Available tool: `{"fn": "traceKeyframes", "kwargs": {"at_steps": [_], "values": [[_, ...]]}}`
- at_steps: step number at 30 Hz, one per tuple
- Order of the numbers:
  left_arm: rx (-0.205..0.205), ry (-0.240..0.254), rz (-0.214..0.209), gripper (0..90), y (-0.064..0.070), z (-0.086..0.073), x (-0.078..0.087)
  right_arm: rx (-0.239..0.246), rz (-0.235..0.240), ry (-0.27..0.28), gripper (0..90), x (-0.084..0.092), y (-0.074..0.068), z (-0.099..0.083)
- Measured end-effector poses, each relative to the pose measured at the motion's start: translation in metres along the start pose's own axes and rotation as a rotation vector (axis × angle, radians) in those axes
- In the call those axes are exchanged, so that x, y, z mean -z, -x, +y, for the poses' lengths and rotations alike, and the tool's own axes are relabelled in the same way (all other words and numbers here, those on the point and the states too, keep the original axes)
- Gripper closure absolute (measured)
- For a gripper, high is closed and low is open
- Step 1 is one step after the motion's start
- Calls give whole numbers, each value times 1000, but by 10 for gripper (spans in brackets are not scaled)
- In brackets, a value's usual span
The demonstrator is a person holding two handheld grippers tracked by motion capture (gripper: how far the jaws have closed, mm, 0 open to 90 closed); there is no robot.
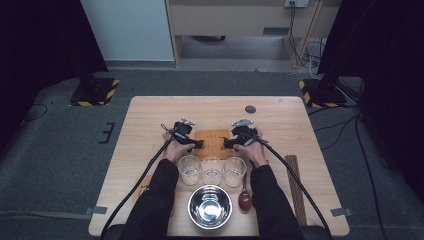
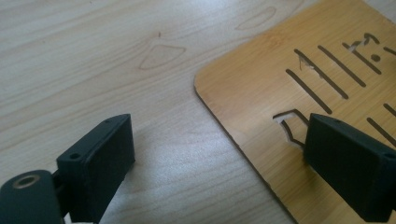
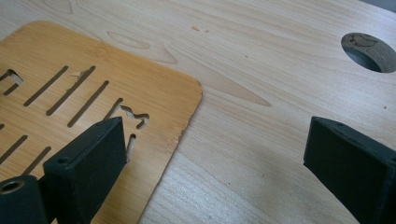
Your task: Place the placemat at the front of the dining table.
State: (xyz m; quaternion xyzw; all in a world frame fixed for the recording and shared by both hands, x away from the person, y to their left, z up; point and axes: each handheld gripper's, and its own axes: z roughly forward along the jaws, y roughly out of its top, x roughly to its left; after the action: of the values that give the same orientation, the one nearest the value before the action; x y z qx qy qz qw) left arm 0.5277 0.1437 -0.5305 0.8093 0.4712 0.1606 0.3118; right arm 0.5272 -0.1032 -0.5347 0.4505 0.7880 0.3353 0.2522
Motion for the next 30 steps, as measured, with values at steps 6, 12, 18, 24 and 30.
{"fn": "traceKeyframes", "kwargs": {"at_steps": [6, 12, 18, 24, 30], "values": [[-14, -1, 5, 58, 1, -1, -1, 3, 6, -5, 57, -1, 0, 0], [-13, 10, 5, 43, 0, -1, -3, 18, 4, -10, 57, -3, -1, 1], [-20, 26, -1, 37, -2, 0, -5, 34, -6, -23, 50, -4, -1, 0], [-24, 58, -5, 40, 0, 0, -9, 29, -17, -28, 50, -3, 2, -2], [-10, 67, -11, 52, 0, 0, -9, 24, -25, -28, 51, -2, 3, -2]]}}
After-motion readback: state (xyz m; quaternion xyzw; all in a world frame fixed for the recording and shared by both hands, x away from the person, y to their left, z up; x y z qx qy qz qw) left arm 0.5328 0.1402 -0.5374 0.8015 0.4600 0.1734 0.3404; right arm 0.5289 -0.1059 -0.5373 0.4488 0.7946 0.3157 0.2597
